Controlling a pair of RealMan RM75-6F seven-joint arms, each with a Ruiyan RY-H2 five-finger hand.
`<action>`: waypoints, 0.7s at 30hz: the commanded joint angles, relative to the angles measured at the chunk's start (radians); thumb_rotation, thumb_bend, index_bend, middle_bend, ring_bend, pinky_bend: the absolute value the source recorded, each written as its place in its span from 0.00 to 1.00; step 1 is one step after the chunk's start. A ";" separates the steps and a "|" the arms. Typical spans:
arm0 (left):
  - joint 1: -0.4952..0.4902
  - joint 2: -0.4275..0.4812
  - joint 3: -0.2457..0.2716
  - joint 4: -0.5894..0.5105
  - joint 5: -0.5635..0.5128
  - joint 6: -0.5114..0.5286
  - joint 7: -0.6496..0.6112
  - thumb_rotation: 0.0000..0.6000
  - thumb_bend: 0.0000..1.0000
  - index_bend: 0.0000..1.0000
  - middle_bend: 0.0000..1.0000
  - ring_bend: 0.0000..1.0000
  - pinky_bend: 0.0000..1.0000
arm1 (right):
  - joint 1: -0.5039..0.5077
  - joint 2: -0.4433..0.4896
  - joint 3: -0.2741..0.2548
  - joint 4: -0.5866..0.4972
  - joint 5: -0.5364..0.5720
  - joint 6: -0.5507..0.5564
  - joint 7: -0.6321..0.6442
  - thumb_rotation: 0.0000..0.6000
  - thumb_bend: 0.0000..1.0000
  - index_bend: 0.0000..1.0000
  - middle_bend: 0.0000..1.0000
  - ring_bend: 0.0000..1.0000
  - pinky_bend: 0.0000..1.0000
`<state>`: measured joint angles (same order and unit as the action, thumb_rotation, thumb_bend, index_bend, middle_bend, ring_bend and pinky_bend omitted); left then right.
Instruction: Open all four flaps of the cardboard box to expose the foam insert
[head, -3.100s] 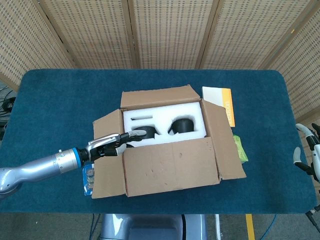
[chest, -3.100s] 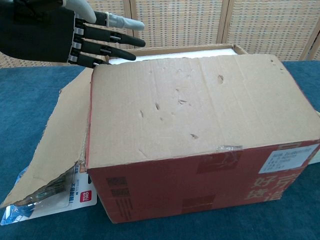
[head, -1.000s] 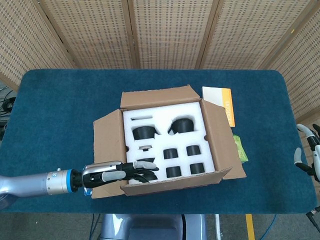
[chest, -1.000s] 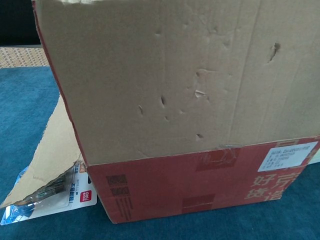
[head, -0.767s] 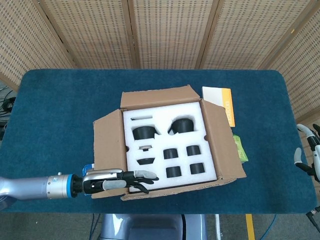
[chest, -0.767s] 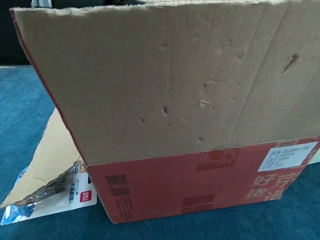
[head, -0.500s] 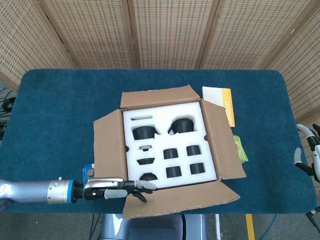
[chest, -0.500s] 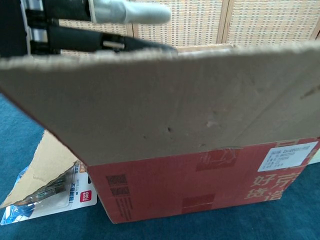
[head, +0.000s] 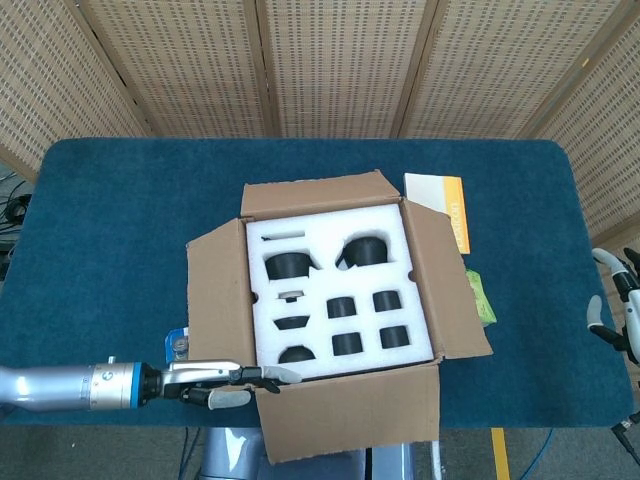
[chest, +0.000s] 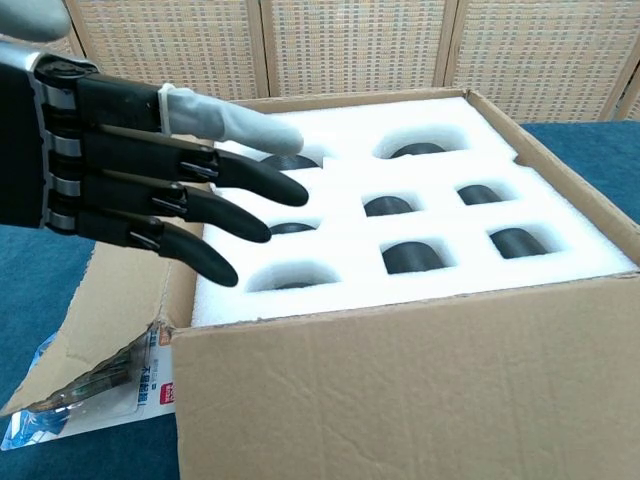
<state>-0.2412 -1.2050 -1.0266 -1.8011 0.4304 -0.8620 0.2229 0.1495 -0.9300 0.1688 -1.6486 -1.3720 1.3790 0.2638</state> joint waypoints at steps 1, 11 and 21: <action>0.077 0.012 -0.049 -0.047 0.048 0.116 0.121 0.20 0.53 0.00 0.00 0.00 0.05 | 0.002 -0.001 -0.002 0.000 -0.001 -0.004 0.000 1.00 0.67 0.12 0.21 0.00 0.00; 0.307 -0.021 -0.160 -0.155 0.216 0.467 0.404 0.31 0.56 0.00 0.00 0.00 0.05 | 0.017 -0.015 -0.007 0.003 -0.005 -0.026 -0.030 1.00 0.67 0.12 0.21 0.00 0.00; 0.516 -0.119 -0.232 -0.204 0.427 0.679 0.580 0.38 0.56 0.00 0.00 0.00 0.05 | 0.026 -0.039 -0.008 0.016 0.006 -0.040 -0.043 1.00 0.67 0.12 0.21 0.00 0.00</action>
<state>0.2422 -1.3000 -1.2341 -1.9940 0.8056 -0.2141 0.7618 0.1754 -0.9685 0.1606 -1.6324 -1.3663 1.3392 0.2203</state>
